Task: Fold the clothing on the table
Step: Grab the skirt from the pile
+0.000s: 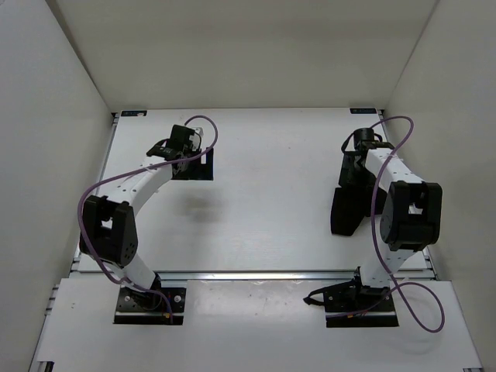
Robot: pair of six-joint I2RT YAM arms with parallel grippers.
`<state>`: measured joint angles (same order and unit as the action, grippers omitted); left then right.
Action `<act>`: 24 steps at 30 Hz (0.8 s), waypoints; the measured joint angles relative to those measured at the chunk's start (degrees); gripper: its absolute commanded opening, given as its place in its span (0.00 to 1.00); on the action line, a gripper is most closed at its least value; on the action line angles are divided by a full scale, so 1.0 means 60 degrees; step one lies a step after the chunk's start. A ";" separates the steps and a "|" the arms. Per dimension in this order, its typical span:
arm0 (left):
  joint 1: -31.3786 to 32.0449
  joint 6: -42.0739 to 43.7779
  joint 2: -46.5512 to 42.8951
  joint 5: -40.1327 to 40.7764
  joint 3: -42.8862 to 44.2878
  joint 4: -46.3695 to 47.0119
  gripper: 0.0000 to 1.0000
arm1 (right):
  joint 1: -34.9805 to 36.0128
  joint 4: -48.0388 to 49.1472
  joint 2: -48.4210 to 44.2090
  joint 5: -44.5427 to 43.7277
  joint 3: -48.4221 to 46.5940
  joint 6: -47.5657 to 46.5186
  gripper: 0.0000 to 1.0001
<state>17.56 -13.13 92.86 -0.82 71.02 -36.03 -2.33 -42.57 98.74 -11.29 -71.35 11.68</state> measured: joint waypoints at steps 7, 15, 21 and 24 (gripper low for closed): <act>-0.0044 -0.0004 -0.0259 0.0025 -0.0222 0.0124 0.98 | -0.0018 -0.0095 0.0011 -0.0211 0.0000 -0.0153 0.27; -0.0171 -0.0004 -0.0321 0.0047 -0.0186 0.0084 0.99 | -0.0018 -0.0153 0.0364 -0.0117 -0.0011 -0.0244 0.00; -0.0510 -0.0186 -0.0321 -0.0291 0.0062 0.0266 0.99 | 0.0914 -0.0841 0.1239 0.1330 -0.2874 -0.0335 0.00; -0.0568 -0.0255 -0.0313 -0.0390 0.0539 0.0302 0.99 | 0.2044 -0.0758 0.2317 0.2441 -0.6586 -0.0262 0.00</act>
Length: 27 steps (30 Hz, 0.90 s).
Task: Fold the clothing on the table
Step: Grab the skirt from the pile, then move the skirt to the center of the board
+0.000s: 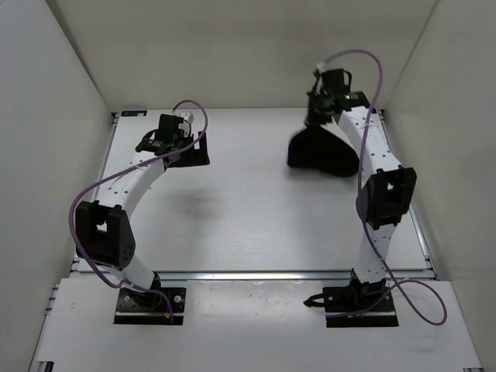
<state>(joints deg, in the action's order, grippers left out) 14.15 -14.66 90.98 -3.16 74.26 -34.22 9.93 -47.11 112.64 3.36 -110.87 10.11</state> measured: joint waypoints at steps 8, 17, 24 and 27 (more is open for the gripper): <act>0.0157 -0.0047 -0.0226 0.0091 0.1038 0.0211 0.98 | 0.2127 0.1311 -0.0761 0.2350 -0.3588 0.0018 0.00; -0.0648 -0.0036 -0.0925 -0.0018 0.1996 0.0113 0.99 | 0.0452 0.3829 -0.3359 0.3399 0.5486 0.0280 0.00; -0.0178 -0.0040 -0.1989 -0.0466 0.1005 0.0521 0.99 | 0.1315 0.3056 -0.1800 0.3424 0.8284 0.0062 0.00; 0.0153 -0.0058 -0.2113 -0.0703 -0.0080 0.0918 0.98 | 0.0670 0.3173 -0.2146 0.3512 0.8178 0.0029 0.00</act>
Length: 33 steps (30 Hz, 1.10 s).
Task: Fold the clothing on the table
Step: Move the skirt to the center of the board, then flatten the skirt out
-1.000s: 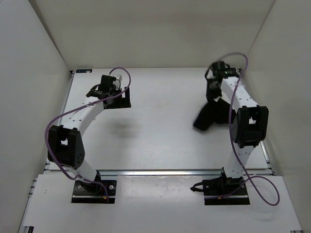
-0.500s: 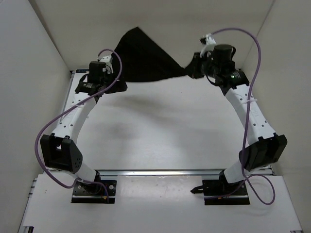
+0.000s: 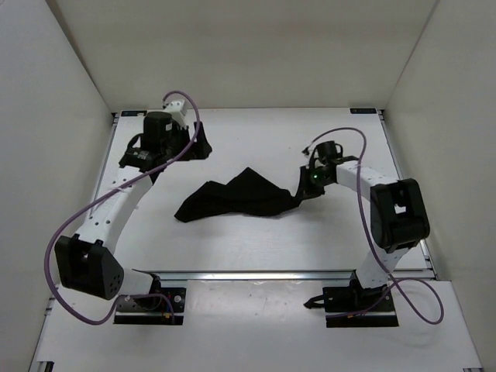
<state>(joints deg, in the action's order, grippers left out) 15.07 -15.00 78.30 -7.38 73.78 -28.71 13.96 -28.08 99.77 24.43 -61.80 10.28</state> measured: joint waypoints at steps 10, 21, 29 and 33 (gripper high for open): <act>0.1188 -0.0033 0.1075 -0.0419 -0.2146 0.0973 0.98 | -0.2339 0.0193 -0.0645 -0.0262 -0.0565 -0.0306 0.54; 0.2433 -0.0007 0.3100 -0.1377 -0.2164 0.2597 0.85 | -0.1410 -0.0004 -0.0525 -0.0146 -0.0725 -0.0302 0.57; 0.2546 -0.0106 0.3606 -0.1468 -0.2171 0.2561 0.00 | -0.1472 -0.0197 -0.0342 -0.0175 -0.0973 -0.0299 0.53; 0.2616 -0.0080 0.3599 -0.1636 -0.1931 0.2295 0.00 | -0.1585 -0.0244 -0.0186 -0.0171 -0.1191 -0.0324 0.52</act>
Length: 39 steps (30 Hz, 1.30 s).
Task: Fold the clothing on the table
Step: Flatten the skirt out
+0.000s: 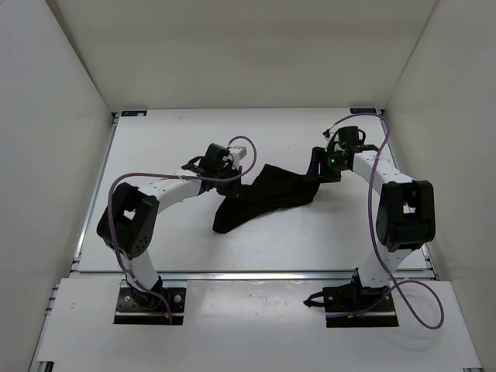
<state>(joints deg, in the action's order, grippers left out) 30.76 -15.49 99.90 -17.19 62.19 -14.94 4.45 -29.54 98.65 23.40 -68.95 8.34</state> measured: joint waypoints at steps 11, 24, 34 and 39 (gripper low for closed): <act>0.1956 0.1912 -0.0630 -0.2473 0.3304 -0.2863 0.08 | -0.0448 0.0022 0.0444 0.0131 -0.0452 -0.0175 0.56; -0.0393 0.1228 -0.4226 -0.2473 -0.0601 -0.1632 0.99 | -0.0448 -0.0331 0.0874 0.0015 -0.1257 -0.0433 0.59; 0.0361 0.1457 -0.0186 -0.0980 0.1319 0.0736 0.23 | -0.0506 -0.0222 0.0084 -0.0095 0.0044 -0.0240 0.18; 0.0718 0.1413 0.1814 -0.0270 0.2277 0.1308 0.05 | -0.0492 0.0087 -0.0816 -0.0084 0.1337 0.0066 0.18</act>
<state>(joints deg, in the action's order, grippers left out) 35.07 -7.01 110.78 -18.81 75.85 -7.09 1.50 -29.02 93.76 22.90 -60.93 8.73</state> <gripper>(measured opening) 0.095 0.179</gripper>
